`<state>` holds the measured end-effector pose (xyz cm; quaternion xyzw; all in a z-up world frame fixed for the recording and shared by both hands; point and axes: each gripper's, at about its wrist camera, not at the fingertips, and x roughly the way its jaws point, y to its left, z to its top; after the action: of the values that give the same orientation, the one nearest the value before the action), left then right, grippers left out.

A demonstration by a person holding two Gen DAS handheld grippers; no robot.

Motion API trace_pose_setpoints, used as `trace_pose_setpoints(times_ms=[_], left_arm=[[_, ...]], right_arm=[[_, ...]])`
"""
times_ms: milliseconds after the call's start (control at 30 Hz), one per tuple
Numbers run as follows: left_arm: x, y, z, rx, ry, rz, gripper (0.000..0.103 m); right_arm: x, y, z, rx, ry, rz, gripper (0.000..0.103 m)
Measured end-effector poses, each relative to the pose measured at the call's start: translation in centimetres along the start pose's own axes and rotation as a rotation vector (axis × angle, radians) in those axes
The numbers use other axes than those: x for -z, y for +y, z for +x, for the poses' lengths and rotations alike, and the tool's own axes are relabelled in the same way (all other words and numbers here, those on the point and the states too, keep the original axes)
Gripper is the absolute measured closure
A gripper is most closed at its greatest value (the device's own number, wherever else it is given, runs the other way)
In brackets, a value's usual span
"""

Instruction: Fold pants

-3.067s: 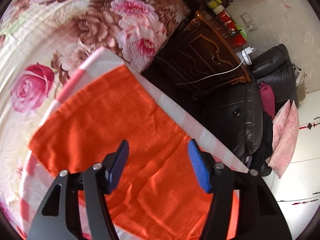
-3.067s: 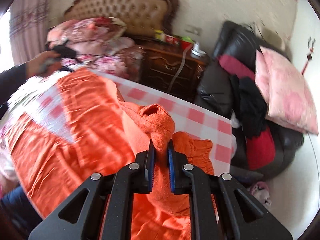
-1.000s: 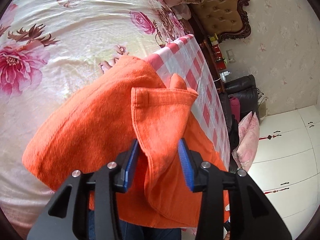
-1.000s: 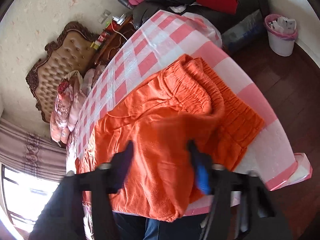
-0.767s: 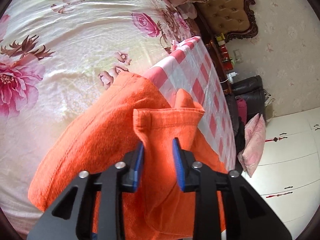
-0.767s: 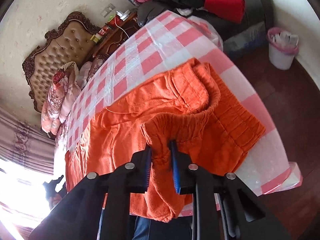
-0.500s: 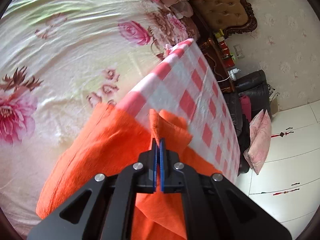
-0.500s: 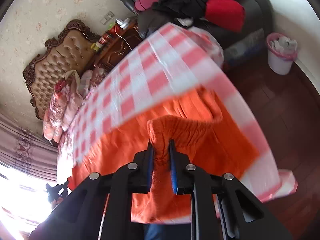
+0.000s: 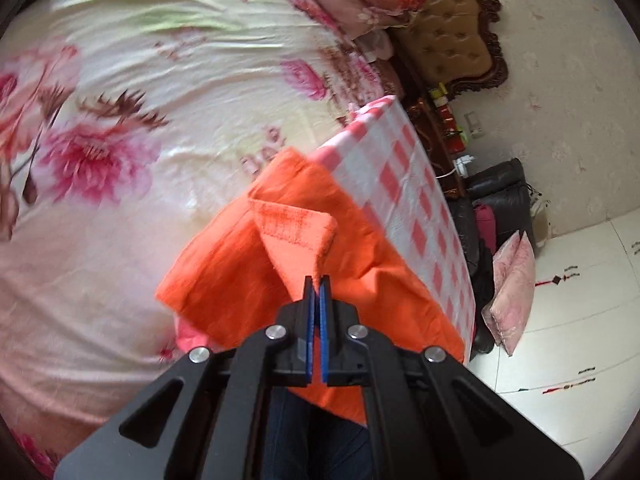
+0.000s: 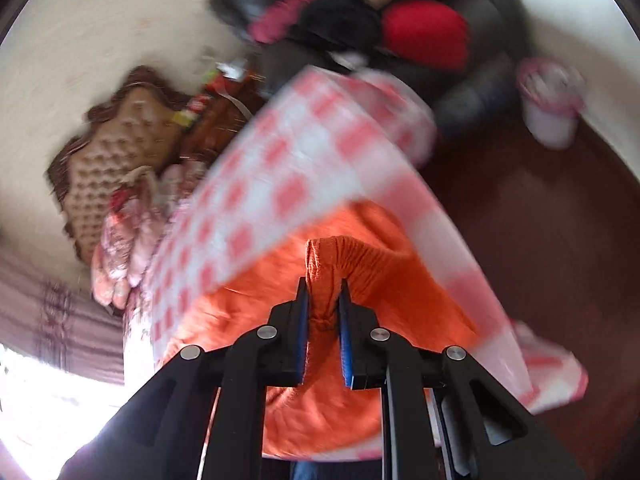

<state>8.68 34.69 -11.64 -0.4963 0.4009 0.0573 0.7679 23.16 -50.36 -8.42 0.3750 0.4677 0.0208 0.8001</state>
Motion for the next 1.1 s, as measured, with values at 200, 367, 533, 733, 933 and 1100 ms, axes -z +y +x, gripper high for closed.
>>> trace_pose_setpoints(times_ms=[200,367,533,733,933,1100], left_arm=[[-0.8,2.0,-0.3,0.020,-0.002,-0.035,0.102],[0.2,3.2,0.3,-0.003,0.042,-0.068,0.102],[1.3,4.4,0.5,-0.022,0.041,-0.072,0.101],[0.7,4.9,0.5,0.002,0.034,-0.106,0.067],[-0.9,2.9,0.7,-0.105,0.038,-0.027,0.094],[-8.0,-8.4,0.1,-0.126,0.070,0.183,0.095]], right_arm=[[0.3,-2.2,0.1,0.072,0.003,0.046,0.090],[1.0,-2.7,0.8,0.224,0.031,0.007,0.091],[1.6,-2.4,1.0,0.300,0.030,-0.032,0.092],[1.8,-1.0,2.4,0.388,0.030,-0.128,0.089],[1.1,-0.3,2.4,0.375,0.042,-0.115,0.091],[-4.2,6.3,-0.7,0.176,-0.025,-0.148,0.094]])
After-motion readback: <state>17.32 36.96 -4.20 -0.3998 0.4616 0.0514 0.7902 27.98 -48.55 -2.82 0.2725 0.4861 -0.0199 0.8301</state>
